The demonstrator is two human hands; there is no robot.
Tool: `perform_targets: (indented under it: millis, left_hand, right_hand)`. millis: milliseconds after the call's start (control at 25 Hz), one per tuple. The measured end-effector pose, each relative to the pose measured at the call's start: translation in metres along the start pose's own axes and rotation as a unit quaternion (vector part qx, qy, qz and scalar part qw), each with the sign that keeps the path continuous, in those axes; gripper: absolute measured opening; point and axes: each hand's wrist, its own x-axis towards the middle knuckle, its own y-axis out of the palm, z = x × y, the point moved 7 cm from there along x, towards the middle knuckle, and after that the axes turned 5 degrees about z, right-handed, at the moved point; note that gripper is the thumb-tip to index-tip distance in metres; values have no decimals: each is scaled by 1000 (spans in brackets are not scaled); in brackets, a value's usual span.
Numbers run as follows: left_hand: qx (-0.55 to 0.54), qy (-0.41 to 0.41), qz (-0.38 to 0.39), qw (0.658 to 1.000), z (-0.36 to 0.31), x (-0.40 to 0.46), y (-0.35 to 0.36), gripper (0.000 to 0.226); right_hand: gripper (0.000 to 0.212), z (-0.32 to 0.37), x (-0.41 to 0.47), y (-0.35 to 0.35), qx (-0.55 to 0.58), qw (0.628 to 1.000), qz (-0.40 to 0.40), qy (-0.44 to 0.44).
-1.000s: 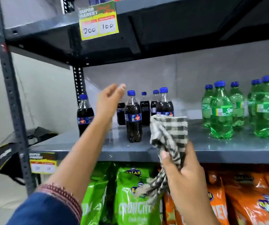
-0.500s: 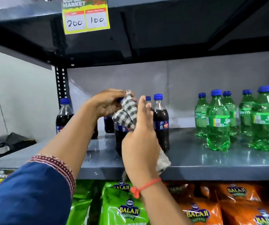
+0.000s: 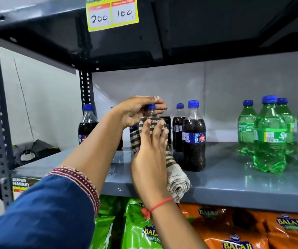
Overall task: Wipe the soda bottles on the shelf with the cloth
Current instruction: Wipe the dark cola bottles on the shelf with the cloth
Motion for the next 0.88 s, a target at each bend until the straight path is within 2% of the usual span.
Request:
perform_targets:
  millis: [120,280,400,520,640,760,880]
  left_hand:
    - [-9,6,-5,1000,-1,-1,0,26]
    - [-21,9,-1,1000,-2,-1,1,23]
    - [-28,-1,-1,1000,-1,-1,0,20]
    - [-12,-9,-5,1000,1,0,-1,20]
    - [4,-10,-5,1000,1,-1,-2,24]
    - [18,-13,5,1000,0,-2,-1,25]
    - [35,-19,13,999,0,-1,-2,25]
  right_hand:
    - [79,2,-4,-18,36,996,-77,-19]
    - [40,1,-5,-19,0,988,-157,-9]
    - [28,6,-10,-17,-109,968,-222,-42]
    - [42,3,-17,8,-252,952,-168,-41]
    - [81,-1,-20,26,-315,944,-96,-32]
    - [80,3,-12,14,-366,926,-59,-67]
    - [79,4,-7,11,-490,863,48,-109]
